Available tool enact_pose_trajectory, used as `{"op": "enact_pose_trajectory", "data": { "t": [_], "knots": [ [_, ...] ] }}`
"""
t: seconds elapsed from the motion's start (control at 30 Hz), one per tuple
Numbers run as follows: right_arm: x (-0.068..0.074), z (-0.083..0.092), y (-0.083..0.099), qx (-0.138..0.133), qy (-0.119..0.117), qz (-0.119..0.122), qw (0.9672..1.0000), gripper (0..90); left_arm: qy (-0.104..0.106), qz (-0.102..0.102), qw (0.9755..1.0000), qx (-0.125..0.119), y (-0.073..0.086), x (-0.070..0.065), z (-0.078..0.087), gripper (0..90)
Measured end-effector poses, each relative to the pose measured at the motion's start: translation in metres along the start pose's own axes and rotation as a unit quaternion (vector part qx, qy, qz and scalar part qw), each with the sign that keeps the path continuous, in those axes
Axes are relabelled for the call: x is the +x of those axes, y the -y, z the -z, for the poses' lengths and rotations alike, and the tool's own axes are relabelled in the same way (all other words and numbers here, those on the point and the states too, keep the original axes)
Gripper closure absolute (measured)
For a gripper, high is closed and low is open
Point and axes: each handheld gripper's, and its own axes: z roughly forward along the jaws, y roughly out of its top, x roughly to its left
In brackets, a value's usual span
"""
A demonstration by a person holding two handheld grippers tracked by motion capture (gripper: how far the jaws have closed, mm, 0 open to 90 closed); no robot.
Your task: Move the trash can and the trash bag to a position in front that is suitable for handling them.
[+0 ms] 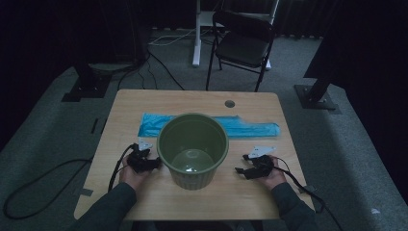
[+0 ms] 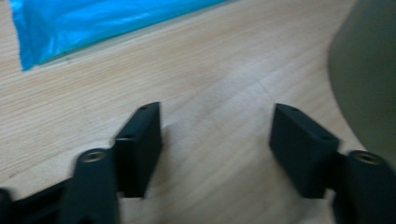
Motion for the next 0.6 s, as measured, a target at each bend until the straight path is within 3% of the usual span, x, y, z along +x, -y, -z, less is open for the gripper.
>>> {"op": "enact_pose_trajectory", "data": {
  "t": [0.1,0.13,0.23,0.47,0.6],
  "knots": [
    [0.001,0.003,-0.004,0.017,0.007,-0.014,0.9997,48.4,0.017,-0.011,0.9997,0.012,-0.002,-0.003,0.003,49.5],
    [0.001,0.003,-0.004,0.017,0.007,-0.014,0.9997,48.4,0.017,-0.011,0.9997,0.012,-0.002,-0.003,0.003,50.9],
    [0.003,0.004,-0.010,0.030,0.009,-0.022,0.9993,57.3,0.047,-0.019,0.9987,-0.001,-0.005,-0.006,0.007,51.4],
    [0.015,0.008,-0.032,-0.004,0.009,-0.028,0.9996,61.8,0.086,-0.036,0.9943,-0.053,-0.013,-0.014,0.023,51.4],
    [0.023,0.007,-0.041,-0.014,0.006,-0.014,0.9998,61.9,0.088,-0.041,0.9936,-0.057,-0.015,-0.016,0.025,52.0]
  ]
}}
